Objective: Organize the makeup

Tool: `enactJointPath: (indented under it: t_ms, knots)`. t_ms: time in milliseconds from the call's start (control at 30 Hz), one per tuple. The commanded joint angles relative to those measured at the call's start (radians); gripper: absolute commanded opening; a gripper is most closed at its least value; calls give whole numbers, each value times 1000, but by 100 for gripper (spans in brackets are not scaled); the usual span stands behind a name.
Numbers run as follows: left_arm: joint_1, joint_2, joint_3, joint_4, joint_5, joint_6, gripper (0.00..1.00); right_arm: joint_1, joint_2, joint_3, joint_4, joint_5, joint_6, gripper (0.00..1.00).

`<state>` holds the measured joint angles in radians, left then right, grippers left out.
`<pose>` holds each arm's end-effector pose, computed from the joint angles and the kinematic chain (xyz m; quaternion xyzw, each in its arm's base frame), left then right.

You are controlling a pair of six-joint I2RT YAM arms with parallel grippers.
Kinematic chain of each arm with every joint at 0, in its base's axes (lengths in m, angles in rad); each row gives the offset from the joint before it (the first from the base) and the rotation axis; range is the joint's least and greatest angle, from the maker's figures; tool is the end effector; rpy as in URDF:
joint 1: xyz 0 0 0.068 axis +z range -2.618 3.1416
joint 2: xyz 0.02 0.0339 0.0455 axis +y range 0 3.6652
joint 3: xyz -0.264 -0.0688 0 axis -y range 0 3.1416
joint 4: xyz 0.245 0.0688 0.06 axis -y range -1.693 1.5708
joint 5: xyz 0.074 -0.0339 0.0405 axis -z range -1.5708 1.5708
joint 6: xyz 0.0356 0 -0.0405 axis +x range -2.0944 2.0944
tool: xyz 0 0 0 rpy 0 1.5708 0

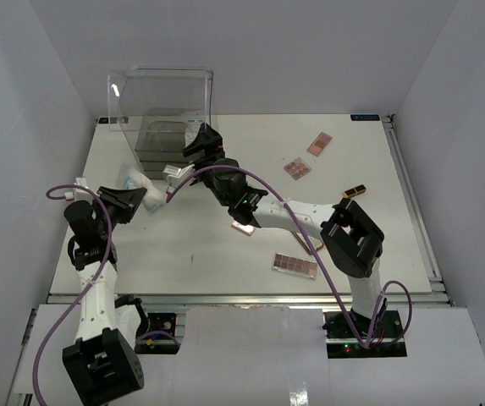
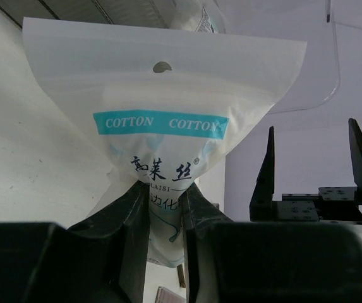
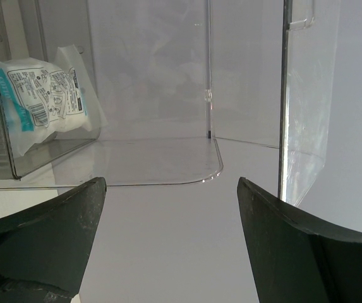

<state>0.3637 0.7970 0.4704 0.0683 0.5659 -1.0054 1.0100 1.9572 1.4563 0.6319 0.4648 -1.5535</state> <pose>0.1819 0.0488 0.2540 -0.3491 0.6971 -0.3947 0.4862 0.2625 0.3879 0.3068 -0.5656 0.3489 -0.3427 0.6641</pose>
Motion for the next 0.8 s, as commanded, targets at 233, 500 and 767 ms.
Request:
enactJointPath:
  t_ms: [233, 500, 767]
  knots:
    - [2, 216, 37, 527, 276, -58, 7, 4, -36, 42, 103, 3, -2, 91]
    - [-11, 382, 157, 591, 239, -51, 11, 5, -30, 61, 100, 5, 2, 91]
    - [-69, 578, 316, 593, 208, -62, 16, 4, -26, 67, 98, 8, 9, 90]
